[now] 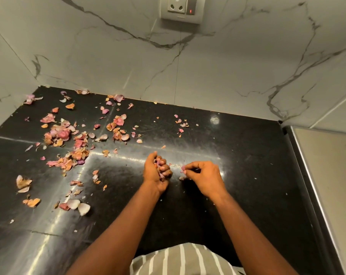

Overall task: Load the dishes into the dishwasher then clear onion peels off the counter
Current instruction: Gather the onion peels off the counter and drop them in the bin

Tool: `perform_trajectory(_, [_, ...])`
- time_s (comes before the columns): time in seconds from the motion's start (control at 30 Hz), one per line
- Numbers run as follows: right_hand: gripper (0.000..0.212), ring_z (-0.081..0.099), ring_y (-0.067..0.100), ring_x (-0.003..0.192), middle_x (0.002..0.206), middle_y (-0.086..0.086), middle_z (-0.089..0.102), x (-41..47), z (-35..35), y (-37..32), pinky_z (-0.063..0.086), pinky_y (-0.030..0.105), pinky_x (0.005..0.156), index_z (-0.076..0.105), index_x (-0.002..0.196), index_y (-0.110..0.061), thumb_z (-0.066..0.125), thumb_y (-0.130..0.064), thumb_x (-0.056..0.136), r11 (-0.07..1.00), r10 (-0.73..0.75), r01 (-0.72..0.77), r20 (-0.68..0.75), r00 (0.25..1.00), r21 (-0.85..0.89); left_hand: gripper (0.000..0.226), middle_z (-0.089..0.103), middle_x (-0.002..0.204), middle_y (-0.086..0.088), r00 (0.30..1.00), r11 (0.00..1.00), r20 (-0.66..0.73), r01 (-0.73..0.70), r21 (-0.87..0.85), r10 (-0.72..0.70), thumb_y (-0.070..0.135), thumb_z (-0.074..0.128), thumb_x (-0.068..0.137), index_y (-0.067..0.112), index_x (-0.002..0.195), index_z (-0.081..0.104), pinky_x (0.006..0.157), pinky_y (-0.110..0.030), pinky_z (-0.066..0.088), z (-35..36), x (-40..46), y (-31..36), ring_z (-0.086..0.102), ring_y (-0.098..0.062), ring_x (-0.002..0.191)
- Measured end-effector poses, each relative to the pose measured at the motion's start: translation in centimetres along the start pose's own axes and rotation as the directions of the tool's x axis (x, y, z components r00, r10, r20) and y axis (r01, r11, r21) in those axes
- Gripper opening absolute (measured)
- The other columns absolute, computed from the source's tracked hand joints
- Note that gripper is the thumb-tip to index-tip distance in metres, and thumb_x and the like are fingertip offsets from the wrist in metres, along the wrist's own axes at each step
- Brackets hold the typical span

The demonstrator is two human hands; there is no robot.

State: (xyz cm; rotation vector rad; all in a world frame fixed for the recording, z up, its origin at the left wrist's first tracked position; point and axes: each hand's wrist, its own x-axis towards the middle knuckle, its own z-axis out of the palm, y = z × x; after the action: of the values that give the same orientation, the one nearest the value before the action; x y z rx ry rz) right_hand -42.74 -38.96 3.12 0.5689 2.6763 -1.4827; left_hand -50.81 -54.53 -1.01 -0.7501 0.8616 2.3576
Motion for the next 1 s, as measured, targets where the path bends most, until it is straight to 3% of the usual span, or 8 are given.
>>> perform_trajectory(0.13, [0.020, 0.072, -0.005, 0.091, 0.098, -0.013, 0.079, -1.6, -0.5, -1.7, 0.052, 0.009, 0.081, 0.083, 0.104, -0.026, 0.075, -0.012, 0.092, 0.984, -0.160, 0.161, -0.031, 0.987, 0.073, 0.027, 0.053, 0.061, 0.000, 0.997, 0.993, -0.014, 0.081, 0.088, -0.080, 0.042, 0.057, 0.089, 0.020, 0.073, 0.055, 0.044, -0.023, 0.035, 1.4, -0.8, -4.8, 0.047, -0.012, 0.045])
perform_trajectory(0.27, [0.033, 0.067, 0.006, 0.098, 0.106, -0.004, 0.075, -2.8, -0.4, -2.0, 0.044, 0.005, 0.085, 0.081, 0.115, -0.022, 0.065, -0.004, 0.092, 0.944, -0.312, 0.311, 0.006, 0.950, -0.113, 0.059, 0.071, 0.073, -0.012, 0.993, 0.993, 0.025, 0.115, -0.010, -0.115, 0.043, 0.040, 0.101, 0.007, 0.067, 0.075, 0.067, -0.030, 0.056, 2.7, -1.8, -6.9, 0.072, -0.024, 0.068])
perform_trajectory(0.43, [0.026, 0.066, 0.020, 0.087, 0.098, 0.001, 0.069, -4.0, 0.1, -1.5, 0.053, 0.034, 0.076, 0.077, 0.109, -0.019, 0.054, -0.021, 0.096, 0.845, -0.467, 0.441, -0.014, 0.884, -0.303, 0.043, 0.063, 0.083, -0.010, 0.993, 0.997, -0.087, 0.081, 0.002, -0.081, 0.049, 0.048, 0.098, 0.011, 0.088, 0.065, 0.084, -0.036, 0.051, 2.3, -2.2, -7.6, 0.065, -0.025, 0.085])
perform_trajectory(0.6, [0.009, 0.053, 0.019, 0.085, 0.089, -0.001, 0.059, -3.9, 1.6, -0.9, 0.047, 0.031, 0.061, 0.076, 0.084, -0.018, 0.080, -0.013, 0.077, 0.651, -0.591, 0.486, 0.014, 0.807, -0.583, 0.022, 0.053, 0.080, -0.004, 0.997, 0.997, -0.022, 0.075, 0.024, -0.074, 0.035, 0.065, 0.087, 0.018, 0.078, 0.056, 0.078, -0.034, 0.050, 2.1, -2.9, -7.1, 0.059, -0.021, 0.075])
perform_trajectory(0.73, [0.015, 0.052, 0.022, 0.090, 0.094, 0.002, 0.063, -5.0, 2.7, -1.2, 0.053, 0.036, 0.064, 0.074, 0.093, -0.016, 0.061, -0.015, 0.086, 0.646, -0.598, 0.563, 0.117, 0.793, -0.517, 0.031, 0.048, 0.052, 0.001, 0.997, 1.000, -0.078, 0.012, -0.025, -0.014, 0.025, 0.050, 0.101, 0.015, 0.072, 0.052, 0.052, -0.024, 0.050, 1.2, -3.4, -5.7, 0.052, -0.014, 0.048])
perform_trajectory(0.87, [0.021, 0.066, 0.023, 0.080, 0.090, 0.004, 0.073, -5.6, 2.2, -2.2, 0.057, 0.042, 0.075, 0.072, 0.103, -0.017, 0.052, -0.019, 0.100, 0.692, -0.571, 0.584, 0.173, 0.803, -0.425, 0.045, 0.040, 0.049, 0.004, 0.984, 0.995, -0.174, -0.059, -0.081, 0.044, 0.027, 0.056, 0.101, 0.020, 0.058, 0.045, 0.081, -0.036, 0.053, -0.1, -3.1, -4.9, 0.041, -0.012, 0.048])
perform_trajectory(0.93, [0.021, 0.067, 0.019, 0.083, 0.092, 0.001, 0.074, -5.5, 2.1, -2.7, 0.056, 0.037, 0.078, 0.073, 0.106, -0.021, 0.055, -0.023, 0.097, 0.754, -0.558, 0.576, 0.155, 0.815, -0.317, 0.046, 0.036, 0.048, 0.004, 0.981, 0.994, -0.187, -0.072, -0.082, 0.056, 0.027, 0.058, 0.100, 0.020, 0.058, 0.040, 0.063, -0.033, 0.053, -0.3, -3.1, -4.5, 0.038, -0.012, 0.045])
perform_trajectory(1.0, [0.020, 0.067, 0.011, 0.089, 0.096, -0.005, 0.073, -5.1, 1.7, -2.4, 0.054, 0.027, 0.082, 0.078, 0.105, -0.024, 0.064, -0.021, 0.091, 0.839, -0.518, 0.525, 0.085, 0.851, -0.145, 0.046, 0.033, 0.045, 0.006, 0.982, 0.990, -0.173, -0.095, -0.104, 0.077, 0.027, 0.057, 0.101, 0.022, 0.059, 0.038, 0.040, -0.023, 0.037, -0.3, -3.8, -3.4, 0.032, -0.008, 0.039])
